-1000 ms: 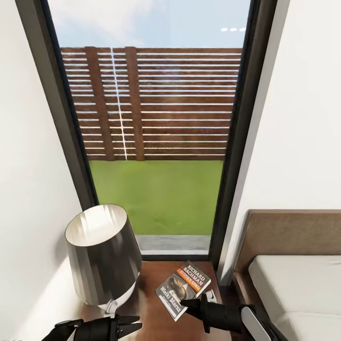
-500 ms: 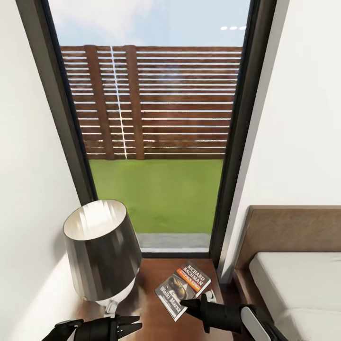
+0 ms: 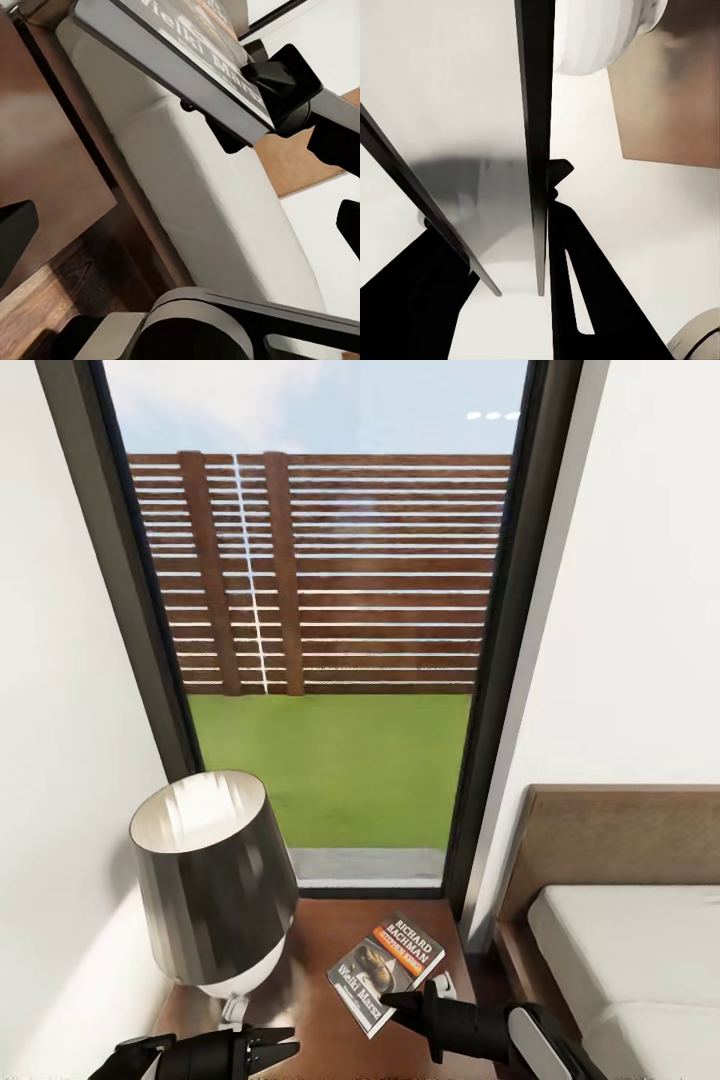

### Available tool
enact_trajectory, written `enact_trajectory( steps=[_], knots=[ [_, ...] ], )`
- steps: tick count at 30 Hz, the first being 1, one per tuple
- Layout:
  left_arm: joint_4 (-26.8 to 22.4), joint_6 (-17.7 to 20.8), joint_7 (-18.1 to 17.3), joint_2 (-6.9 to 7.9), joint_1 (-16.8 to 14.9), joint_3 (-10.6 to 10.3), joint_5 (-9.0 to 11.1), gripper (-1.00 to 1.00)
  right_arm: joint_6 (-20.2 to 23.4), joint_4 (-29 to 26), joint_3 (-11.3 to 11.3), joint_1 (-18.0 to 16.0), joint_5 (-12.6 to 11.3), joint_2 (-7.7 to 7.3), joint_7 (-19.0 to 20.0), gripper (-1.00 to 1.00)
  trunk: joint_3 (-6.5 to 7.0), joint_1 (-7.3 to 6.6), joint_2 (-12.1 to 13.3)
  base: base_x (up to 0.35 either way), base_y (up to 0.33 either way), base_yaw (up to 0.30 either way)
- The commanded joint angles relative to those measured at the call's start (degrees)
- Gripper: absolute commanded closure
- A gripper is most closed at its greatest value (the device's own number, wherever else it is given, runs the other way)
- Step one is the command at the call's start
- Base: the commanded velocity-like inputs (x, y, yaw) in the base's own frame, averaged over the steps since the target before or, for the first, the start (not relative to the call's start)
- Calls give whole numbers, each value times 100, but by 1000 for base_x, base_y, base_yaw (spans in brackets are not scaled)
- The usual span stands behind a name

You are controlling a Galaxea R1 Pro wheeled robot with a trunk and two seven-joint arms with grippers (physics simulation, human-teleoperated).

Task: In the bedroom, move the book from the bed onto either nightstand, and place the two sandals side by side next to the bed.

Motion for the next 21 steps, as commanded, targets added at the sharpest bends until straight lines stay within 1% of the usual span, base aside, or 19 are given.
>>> enact_trajectory(
  steps=[1,21],
  knots=[
    [-1,60,-21,1,-3,-2,12,-100,11,0,15,-3,-6,-5,32,100,-24,22,-44,0,0,0],
    [-1,60,-17,1,-3,-1,12,-100,11,0,15,-1,-7,1,30,100,-383,461,-846,0,0,0]
  ],
)
